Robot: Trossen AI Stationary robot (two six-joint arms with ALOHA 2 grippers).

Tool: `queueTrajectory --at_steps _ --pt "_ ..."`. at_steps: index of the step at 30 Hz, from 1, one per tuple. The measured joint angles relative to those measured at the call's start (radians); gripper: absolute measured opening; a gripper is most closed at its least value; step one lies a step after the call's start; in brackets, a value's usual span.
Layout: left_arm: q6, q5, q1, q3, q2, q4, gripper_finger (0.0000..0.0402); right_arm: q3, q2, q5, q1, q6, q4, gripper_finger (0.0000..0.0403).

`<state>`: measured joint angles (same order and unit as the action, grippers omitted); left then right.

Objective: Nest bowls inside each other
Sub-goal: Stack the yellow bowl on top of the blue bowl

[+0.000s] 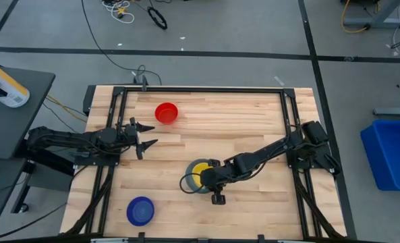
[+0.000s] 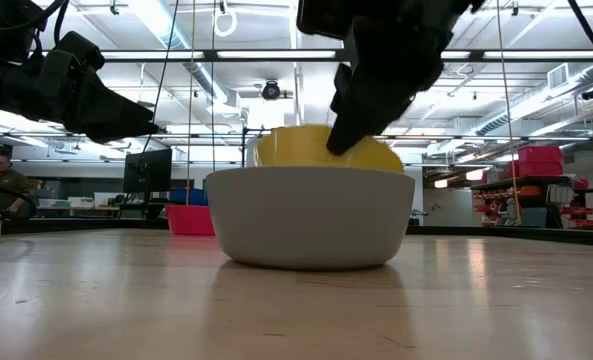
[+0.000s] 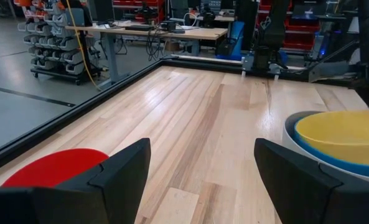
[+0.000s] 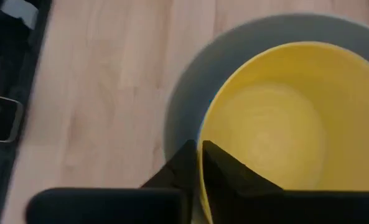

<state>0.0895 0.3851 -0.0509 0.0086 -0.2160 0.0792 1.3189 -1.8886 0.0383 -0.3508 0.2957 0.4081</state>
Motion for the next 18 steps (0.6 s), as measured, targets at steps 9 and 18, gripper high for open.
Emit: queueTrajectory --at_steps 9,18 --pt "0.0 0.0 0.0 0.0 0.0 0.0 0.0294 0.083 0.003 -0.074 -0.006 0.019 0.089 0.0128" --pt "0.0 0.0 0.0 0.0 0.0 0.0 0.0294 0.102 0.004 -0.082 -0.017 0.037 0.13 0.0103"
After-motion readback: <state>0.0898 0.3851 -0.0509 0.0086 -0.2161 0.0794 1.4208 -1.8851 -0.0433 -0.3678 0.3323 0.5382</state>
